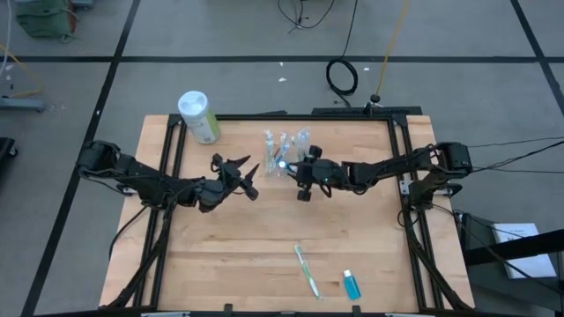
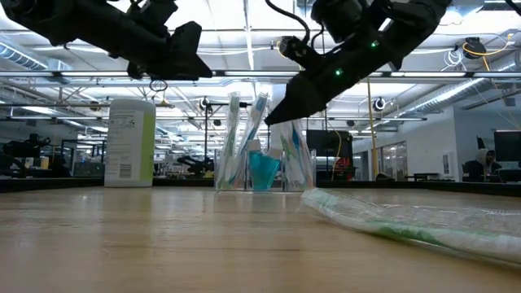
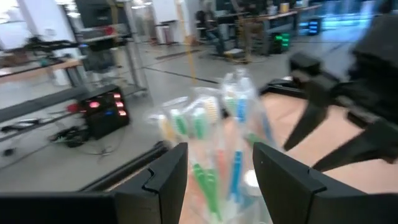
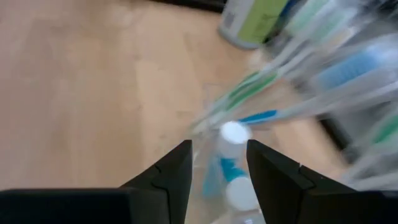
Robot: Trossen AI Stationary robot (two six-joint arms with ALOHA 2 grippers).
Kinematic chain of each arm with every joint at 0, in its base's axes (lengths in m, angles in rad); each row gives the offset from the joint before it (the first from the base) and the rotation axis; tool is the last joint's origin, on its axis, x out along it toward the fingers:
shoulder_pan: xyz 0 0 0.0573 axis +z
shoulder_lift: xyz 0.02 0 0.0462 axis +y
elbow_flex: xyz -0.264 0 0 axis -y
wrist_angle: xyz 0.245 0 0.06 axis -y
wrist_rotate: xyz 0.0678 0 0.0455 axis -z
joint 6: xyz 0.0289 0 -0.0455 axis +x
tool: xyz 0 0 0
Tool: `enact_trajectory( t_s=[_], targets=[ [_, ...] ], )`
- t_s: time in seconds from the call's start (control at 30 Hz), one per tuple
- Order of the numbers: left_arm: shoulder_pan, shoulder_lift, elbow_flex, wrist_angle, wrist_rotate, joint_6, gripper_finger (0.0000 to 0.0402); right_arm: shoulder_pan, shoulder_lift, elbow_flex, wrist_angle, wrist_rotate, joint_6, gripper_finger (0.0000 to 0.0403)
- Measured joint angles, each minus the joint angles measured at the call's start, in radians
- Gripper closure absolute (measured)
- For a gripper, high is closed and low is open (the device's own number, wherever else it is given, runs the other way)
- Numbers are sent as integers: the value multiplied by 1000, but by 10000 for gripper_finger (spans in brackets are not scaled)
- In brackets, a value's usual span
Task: Pick & Place toothbrushing station
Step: Put the green toothbrush to the right of the transparent organizer
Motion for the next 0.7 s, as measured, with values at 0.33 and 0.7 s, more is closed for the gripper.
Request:
enact_trajectory(
  t_s=[0.33, 0.7],
  targets=[
    [-6, 0, 0, -8, 434, -19, 215, 103, -31, 0, -123, -41, 123, 259],
    [-10, 0, 0, -15, 467, -102, 215, 347, -97, -1, -387, -250, 620, 259]
  ],
)
